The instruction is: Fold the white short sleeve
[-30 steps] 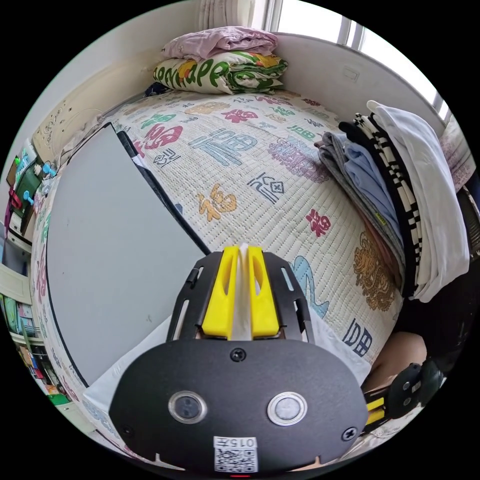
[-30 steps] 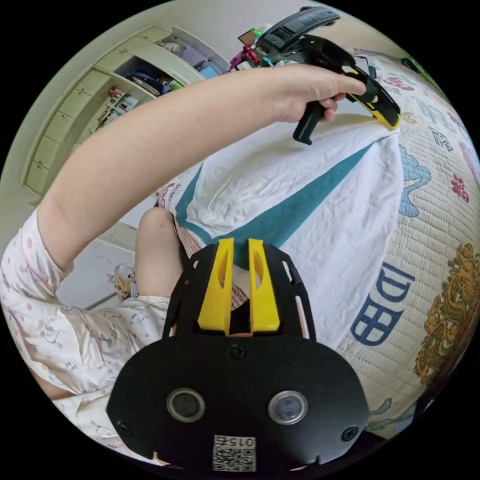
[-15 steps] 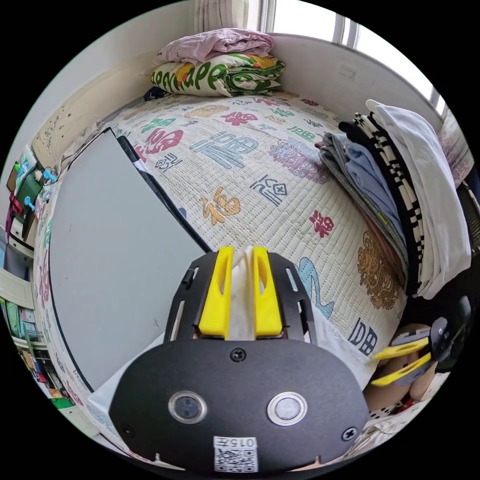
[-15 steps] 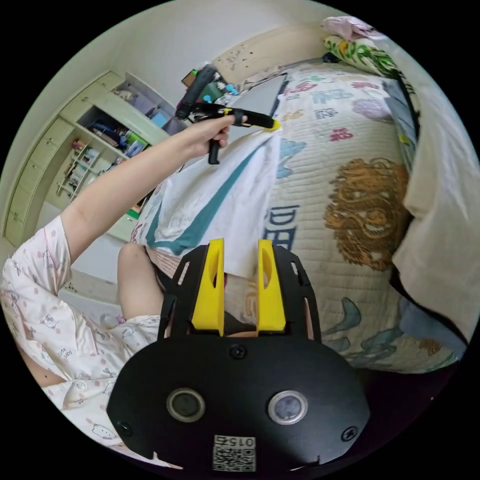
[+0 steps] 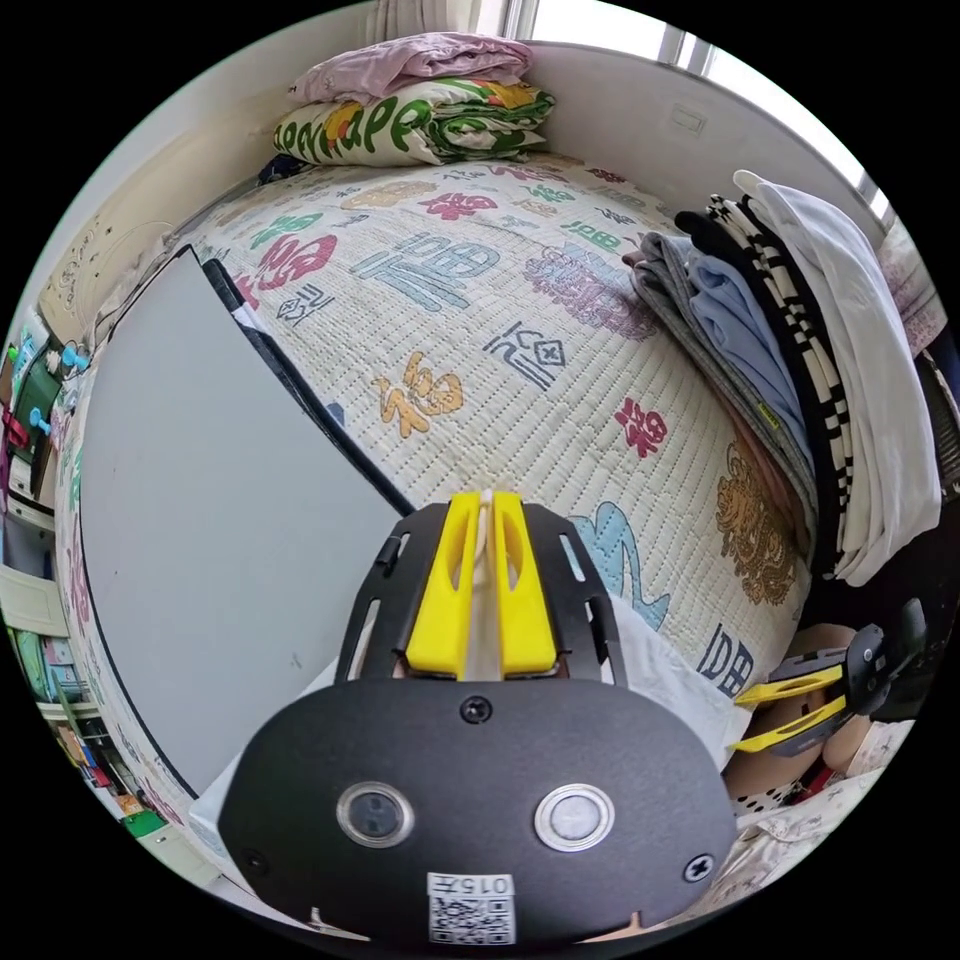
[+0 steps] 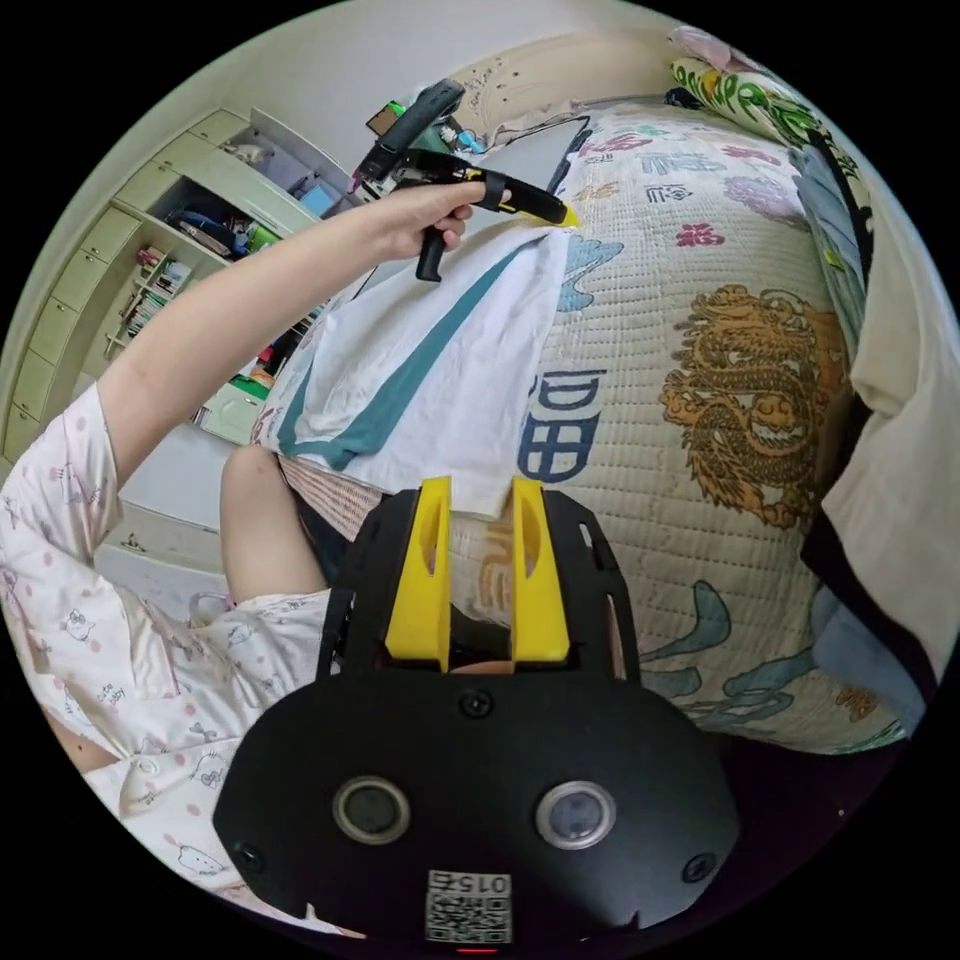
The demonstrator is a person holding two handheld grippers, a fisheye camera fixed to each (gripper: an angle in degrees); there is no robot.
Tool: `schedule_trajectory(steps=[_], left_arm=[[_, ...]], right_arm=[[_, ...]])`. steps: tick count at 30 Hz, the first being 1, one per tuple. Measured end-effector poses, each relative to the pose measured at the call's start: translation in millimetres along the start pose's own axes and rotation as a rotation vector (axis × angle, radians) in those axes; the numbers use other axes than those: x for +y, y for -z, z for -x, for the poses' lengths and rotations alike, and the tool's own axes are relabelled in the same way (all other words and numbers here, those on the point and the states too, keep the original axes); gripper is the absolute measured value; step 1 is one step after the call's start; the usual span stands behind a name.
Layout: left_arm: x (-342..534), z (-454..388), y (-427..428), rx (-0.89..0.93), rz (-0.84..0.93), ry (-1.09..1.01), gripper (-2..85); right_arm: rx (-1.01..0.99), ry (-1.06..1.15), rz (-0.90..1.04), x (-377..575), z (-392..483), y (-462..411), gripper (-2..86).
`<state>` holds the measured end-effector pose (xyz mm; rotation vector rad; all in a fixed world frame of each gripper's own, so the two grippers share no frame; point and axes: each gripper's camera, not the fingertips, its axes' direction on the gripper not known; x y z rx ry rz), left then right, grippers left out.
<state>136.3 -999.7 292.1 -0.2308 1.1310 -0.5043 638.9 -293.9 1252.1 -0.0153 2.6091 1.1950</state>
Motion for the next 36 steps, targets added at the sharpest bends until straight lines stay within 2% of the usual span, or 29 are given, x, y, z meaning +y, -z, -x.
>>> schedule_trajectory(steps=[6,10,14,17,21,27,30,33,36], left_arm=[[18.4,8.9,7.3,-0.006,-0.008,0.011,1.0],[32.1,18.6,13.2,0.006,-0.024,0.048,0.8],[49.2,30.6,26.9,0.011,-0.045,0.071,0.7],[61.5,39.0,42.7,0.012,-0.073,0.083,0.6],[76.9,48.4,66.4,0.014,-0.124,0.082,0.6],[98.5,70.5,133.5,0.198,-0.354,0.144,0.5],[131.6,94.3,180.9,0.323,-0.498,0.147,0.5],[171.4,121.2,209.2,0.378,-0.562,0.149,0.5],[257.1,183.1,246.7,0.409,-0.645,0.186,0.5]], right_arm=[[-0.034,-0.002,-0.030,11.2,-29.1,8.2,10.4],[0.045,0.001,-0.038,18.0,-40.0,8.3,6.9],[-0.060,0.014,-0.012,24.2,-64.8,11.7,2.2],[-0.018,0.009,-0.033,37.5,-84.3,27.2,0.9],[-0.109,-0.048,-0.196,77.5,-137.3,85.6,0.4],[-0.105,-0.177,-0.550,182.5,-217.9,201.8,0.2],[-0.178,-0.072,-0.699,234.1,-232.7,247.7,0.3],[-0.305,0.115,-0.715,257.1,-236.1,263.3,0.3],[-0.411,0.291,-0.670,258.1,-224.8,253.6,0.3]])
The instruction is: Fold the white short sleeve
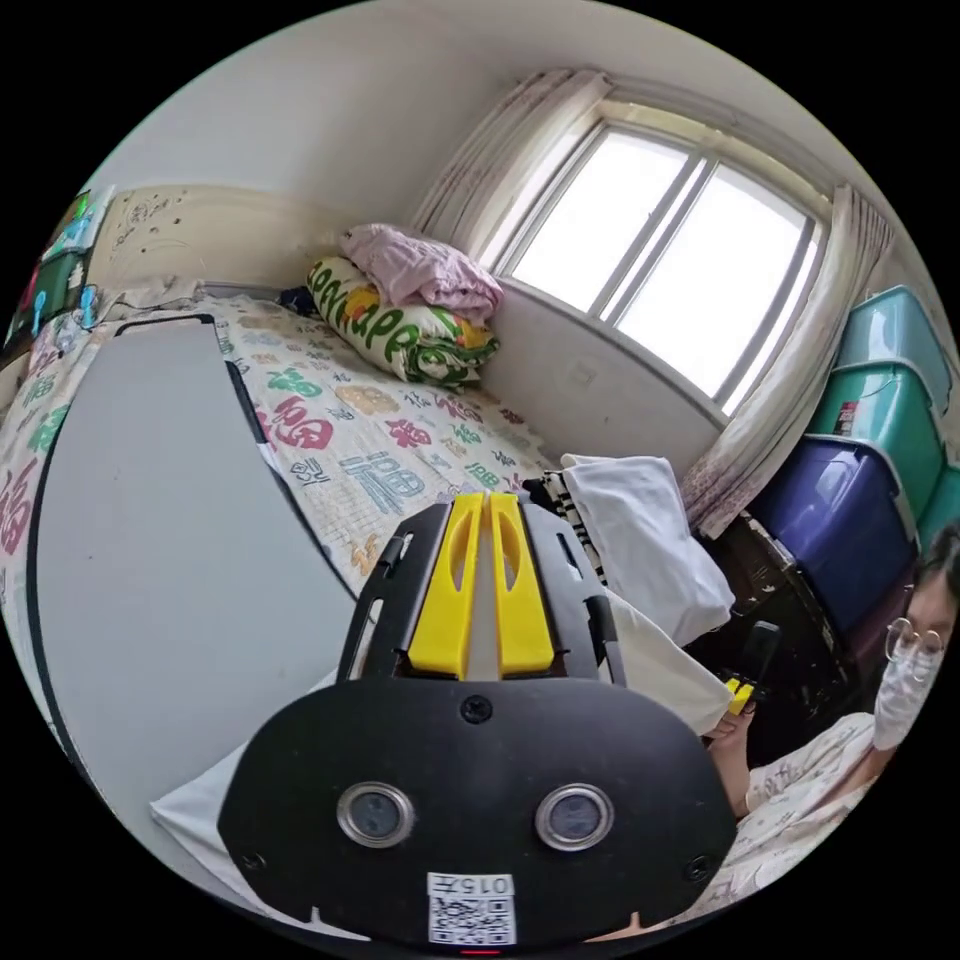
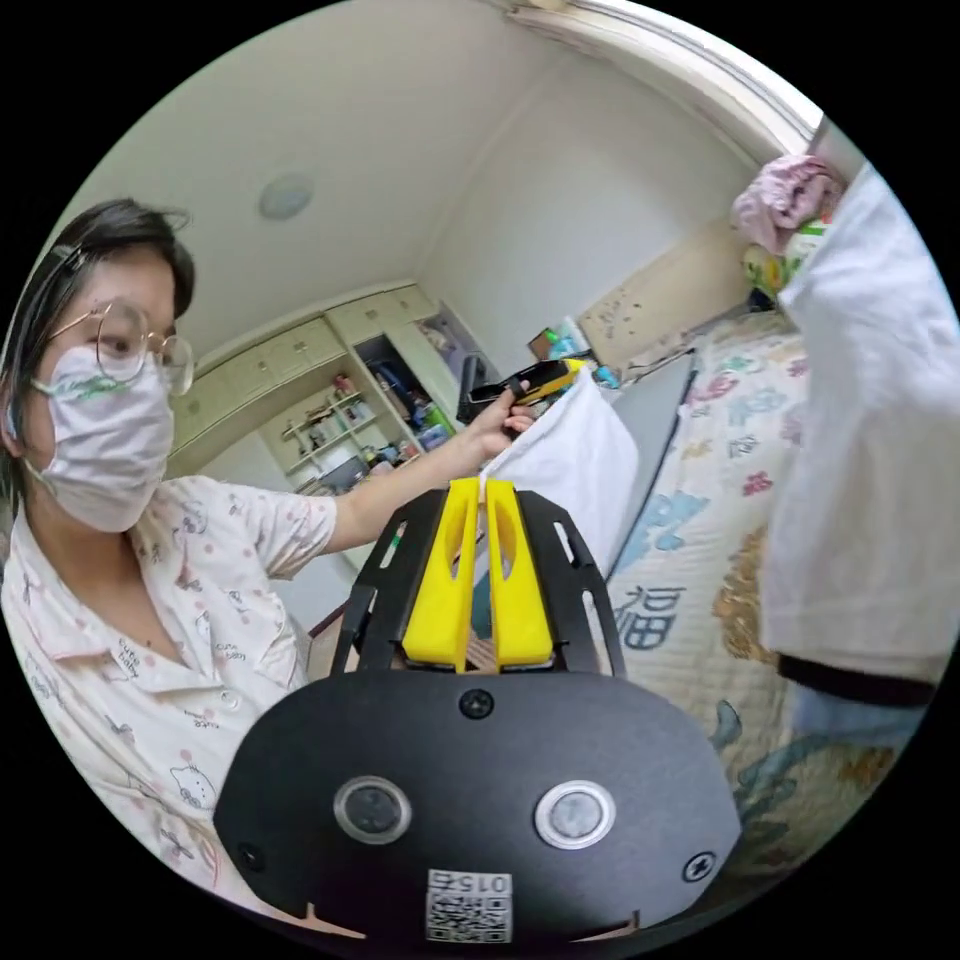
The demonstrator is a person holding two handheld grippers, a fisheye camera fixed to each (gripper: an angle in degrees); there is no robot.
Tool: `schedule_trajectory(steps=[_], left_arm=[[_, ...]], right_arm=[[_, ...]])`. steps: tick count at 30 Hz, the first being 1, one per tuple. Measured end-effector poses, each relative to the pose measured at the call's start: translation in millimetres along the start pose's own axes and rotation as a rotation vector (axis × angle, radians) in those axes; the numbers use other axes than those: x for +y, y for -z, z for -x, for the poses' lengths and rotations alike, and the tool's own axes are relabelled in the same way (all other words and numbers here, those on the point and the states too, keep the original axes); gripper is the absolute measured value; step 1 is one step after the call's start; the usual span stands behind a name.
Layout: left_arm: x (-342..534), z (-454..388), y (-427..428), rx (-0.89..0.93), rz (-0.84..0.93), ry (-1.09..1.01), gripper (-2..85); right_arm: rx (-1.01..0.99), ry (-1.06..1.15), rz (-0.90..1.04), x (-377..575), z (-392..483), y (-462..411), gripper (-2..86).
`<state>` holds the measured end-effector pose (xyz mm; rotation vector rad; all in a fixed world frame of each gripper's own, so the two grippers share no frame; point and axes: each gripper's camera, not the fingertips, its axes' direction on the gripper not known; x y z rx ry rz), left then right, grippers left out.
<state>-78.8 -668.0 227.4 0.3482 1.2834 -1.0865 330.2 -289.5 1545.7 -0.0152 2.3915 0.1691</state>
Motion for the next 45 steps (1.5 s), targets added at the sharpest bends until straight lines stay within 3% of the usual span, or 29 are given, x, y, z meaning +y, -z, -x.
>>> schedule_trajectory(steps=[7,15,21,25,30,34,45], left_arm=[[86.4,118.5,162.3,-0.102,-0.073,0.121,0.4],[205.2,235.5,246.4,-0.263,-0.053,0.323,0.2],[267.0,274.3,286.1,-0.257,-0.129,0.421,0.3],[298.0,299.9,315.4,-0.133,-0.264,0.592,5.5],[246.9,281.3,278.2,-0.109,-0.026,0.462,9.9],[231.9,269.0,248.5,-0.241,0.126,0.393,5.8],[203.6,223.5,247.5,-0.472,0.266,0.232,3.9]], right_arm=[[-0.258,0.123,0.279,36.1,15.0,-116.9,0.2],[-0.212,0.189,0.752,167.2,3.4,-246.8,0.3],[-0.234,0.105,0.855,242.2,-65.3,-214.1,0.4],[-0.293,0.053,0.852,271.1,-109.8,-180.9,0.5],[-0.297,0.082,0.853,306.2,-145.3,-141.4,0.7],[-0.316,0.082,0.857,339.6,-173.1,-108.4,0.8],[-0.284,0.175,0.911,442.4,-219.8,-51.4,4.3]])
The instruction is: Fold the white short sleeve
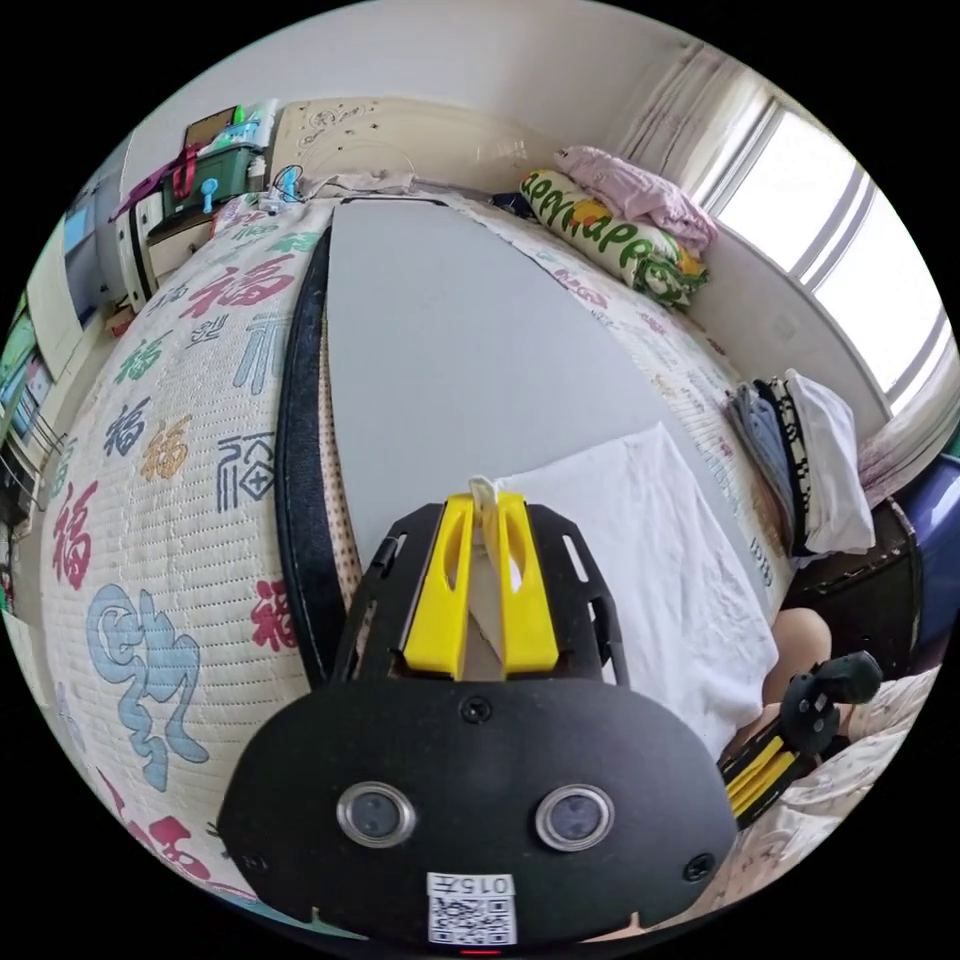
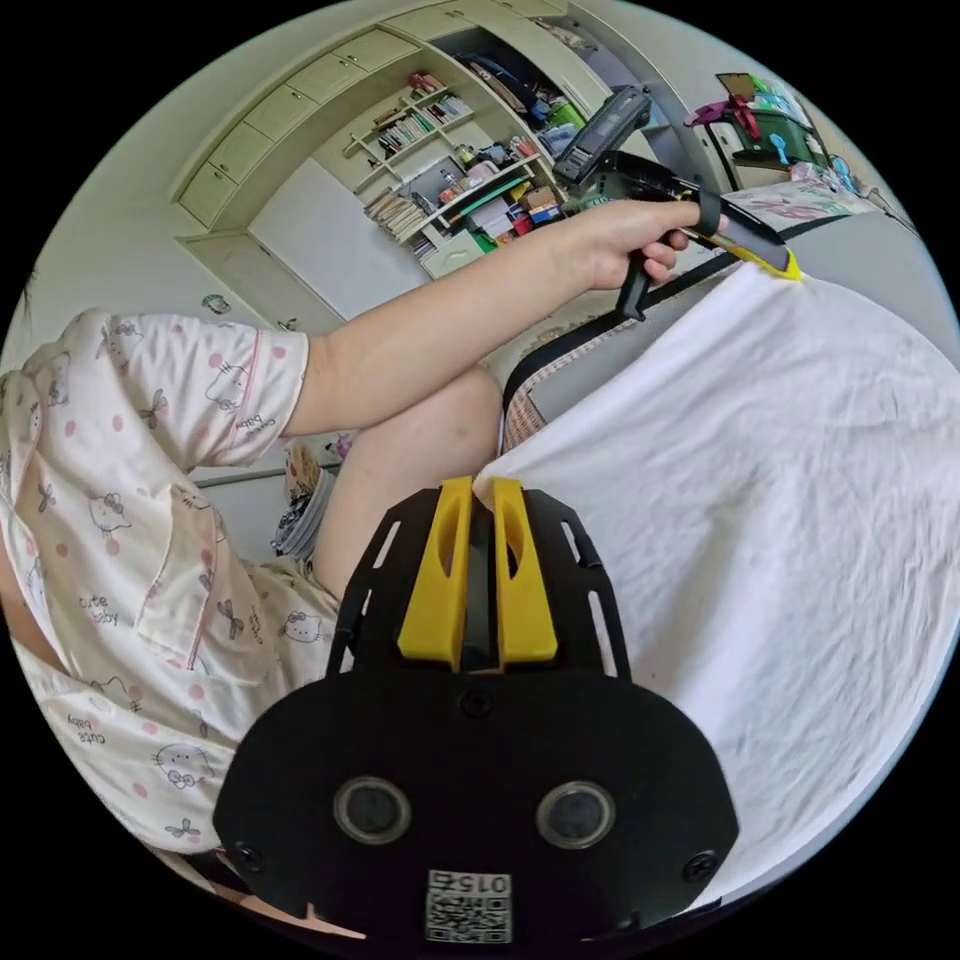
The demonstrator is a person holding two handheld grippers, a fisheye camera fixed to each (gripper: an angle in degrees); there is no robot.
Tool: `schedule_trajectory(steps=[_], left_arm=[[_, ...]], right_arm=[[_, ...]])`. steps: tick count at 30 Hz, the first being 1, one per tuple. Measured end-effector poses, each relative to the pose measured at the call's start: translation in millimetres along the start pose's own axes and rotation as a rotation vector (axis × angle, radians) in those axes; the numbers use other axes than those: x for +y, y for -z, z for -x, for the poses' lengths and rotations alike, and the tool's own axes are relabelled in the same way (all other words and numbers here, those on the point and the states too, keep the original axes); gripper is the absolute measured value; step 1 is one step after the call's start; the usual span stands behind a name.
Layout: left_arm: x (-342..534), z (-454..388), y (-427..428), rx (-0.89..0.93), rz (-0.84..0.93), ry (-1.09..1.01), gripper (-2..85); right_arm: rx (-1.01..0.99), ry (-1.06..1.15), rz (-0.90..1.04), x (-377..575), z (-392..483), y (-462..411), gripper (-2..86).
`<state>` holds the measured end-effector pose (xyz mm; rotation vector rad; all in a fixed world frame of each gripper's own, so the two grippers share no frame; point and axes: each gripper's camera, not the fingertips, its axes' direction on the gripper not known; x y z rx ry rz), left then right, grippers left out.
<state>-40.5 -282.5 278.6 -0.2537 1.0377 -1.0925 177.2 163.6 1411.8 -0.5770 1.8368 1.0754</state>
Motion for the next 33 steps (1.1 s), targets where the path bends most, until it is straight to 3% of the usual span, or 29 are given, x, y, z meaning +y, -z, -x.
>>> schedule_trajectory(steps=[6,9,13,15,20,23,33], left_arm=[[-4.3,-8.5,-3.2,-0.041,0.005,0.033,7.7],[-0.7,-4.9,3.9,0.008,-0.002,0.058,8.1],[2.7,-7.5,14.8,0.041,-0.012,0.057,7.2],[3.2,-12.2,18.6,0.056,-0.013,0.043,6.3],[4.1,-19.9,21.5,0.061,-0.018,0.043,5.4],[5.7,-24.9,24.8,0.058,-0.030,0.048,5.1],[3.5,-38.2,30.9,0.080,-0.035,0.050,4.4]], right_arm=[[-0.084,0.193,0.047,69.0,28.3,-33.0,6.9],[0.029,0.269,-0.014,108.4,35.7,-0.6,7.6],[0.333,0.198,-0.152,160.2,27.8,44.6,8.2],[0.386,0.160,-0.212,180.5,31.6,40.0,8.4],[0.437,0.058,-0.219,203.1,35.9,-58.5,9.8],[0.481,-0.011,-0.129,207.6,22.1,-143.3,10.5],[0.812,0.111,0.098,226.0,20.9,-294.9,9.4]])
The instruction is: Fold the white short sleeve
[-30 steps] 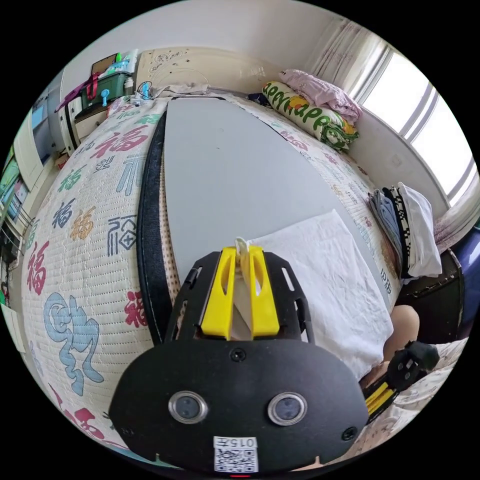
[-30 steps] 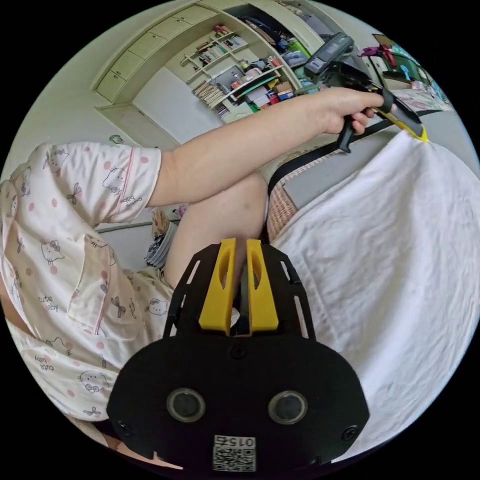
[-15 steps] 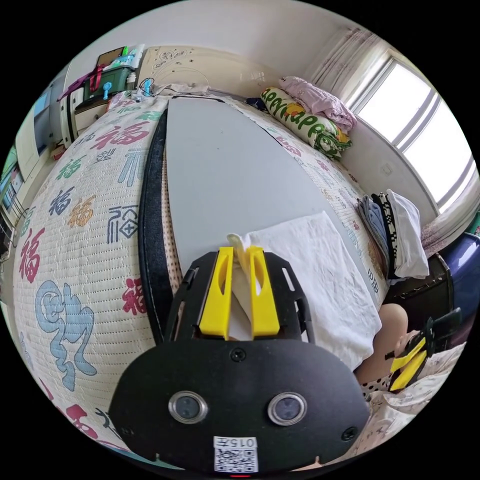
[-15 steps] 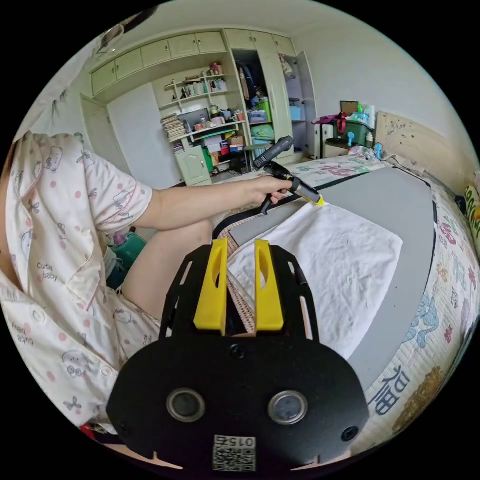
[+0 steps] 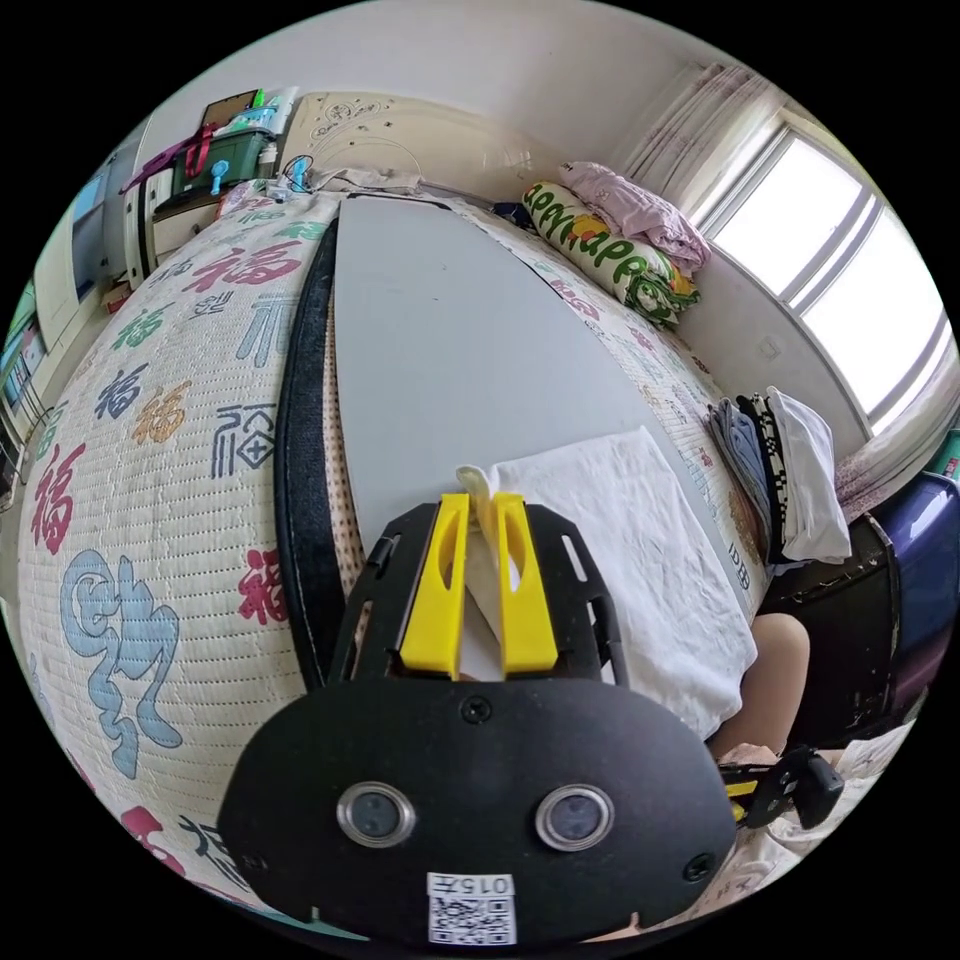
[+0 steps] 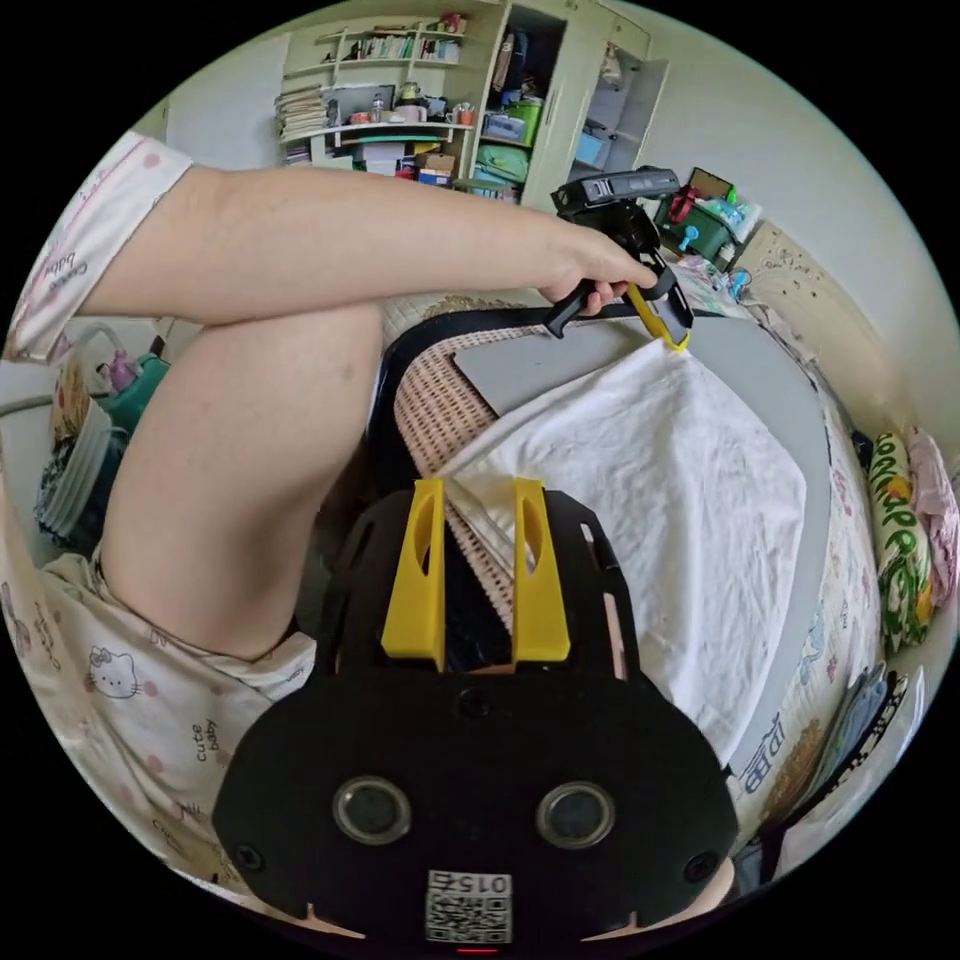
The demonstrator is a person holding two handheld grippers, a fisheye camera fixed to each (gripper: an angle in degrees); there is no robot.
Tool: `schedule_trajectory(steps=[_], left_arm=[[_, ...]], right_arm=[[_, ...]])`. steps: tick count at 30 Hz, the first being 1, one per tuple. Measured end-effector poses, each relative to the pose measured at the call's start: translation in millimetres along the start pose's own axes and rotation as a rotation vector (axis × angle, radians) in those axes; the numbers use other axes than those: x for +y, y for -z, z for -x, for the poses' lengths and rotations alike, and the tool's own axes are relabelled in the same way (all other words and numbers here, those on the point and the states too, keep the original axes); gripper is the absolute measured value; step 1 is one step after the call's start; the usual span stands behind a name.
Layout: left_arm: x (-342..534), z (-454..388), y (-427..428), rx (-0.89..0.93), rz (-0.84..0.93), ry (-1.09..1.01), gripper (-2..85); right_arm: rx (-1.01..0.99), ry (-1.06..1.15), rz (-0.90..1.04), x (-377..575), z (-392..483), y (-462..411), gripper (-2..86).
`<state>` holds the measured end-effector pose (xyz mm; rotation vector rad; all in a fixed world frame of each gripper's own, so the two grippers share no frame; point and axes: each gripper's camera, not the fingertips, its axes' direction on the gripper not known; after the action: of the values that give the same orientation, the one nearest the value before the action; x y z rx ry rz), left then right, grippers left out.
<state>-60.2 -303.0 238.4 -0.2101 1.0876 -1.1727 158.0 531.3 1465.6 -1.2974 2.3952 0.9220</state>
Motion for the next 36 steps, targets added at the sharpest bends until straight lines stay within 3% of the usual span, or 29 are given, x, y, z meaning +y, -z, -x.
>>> schedule_trajectory(steps=[5,11,23,30,36], left_arm=[[0.2,-14.3,8.5,-0.005,-0.032,-0.025,1.7],[1.6,-31.1,37.9,0.050,-0.098,-0.047,1.0],[0.2,-72.7,8.6,-0.204,0.052,-0.173,1.3],[0.2,-84.0,4.0,-0.204,0.054,-0.166,2.1],[2.2,-78.2,8.3,-0.165,0.040,-0.105,3.4]], right_arm=[[0.105,0.010,0.019,0.8,28.9,-10.3,2.3],[0.004,-0.072,-0.080,-0.9,27.0,41.3,0.8],[-0.023,-0.055,0.069,-67.7,43.6,3.0,2.2],[-0.064,-0.041,0.046,-113.8,24.1,55.9,3.0],[-0.222,-0.014,-0.034,-137.7,-16.6,142.1,4.3]])
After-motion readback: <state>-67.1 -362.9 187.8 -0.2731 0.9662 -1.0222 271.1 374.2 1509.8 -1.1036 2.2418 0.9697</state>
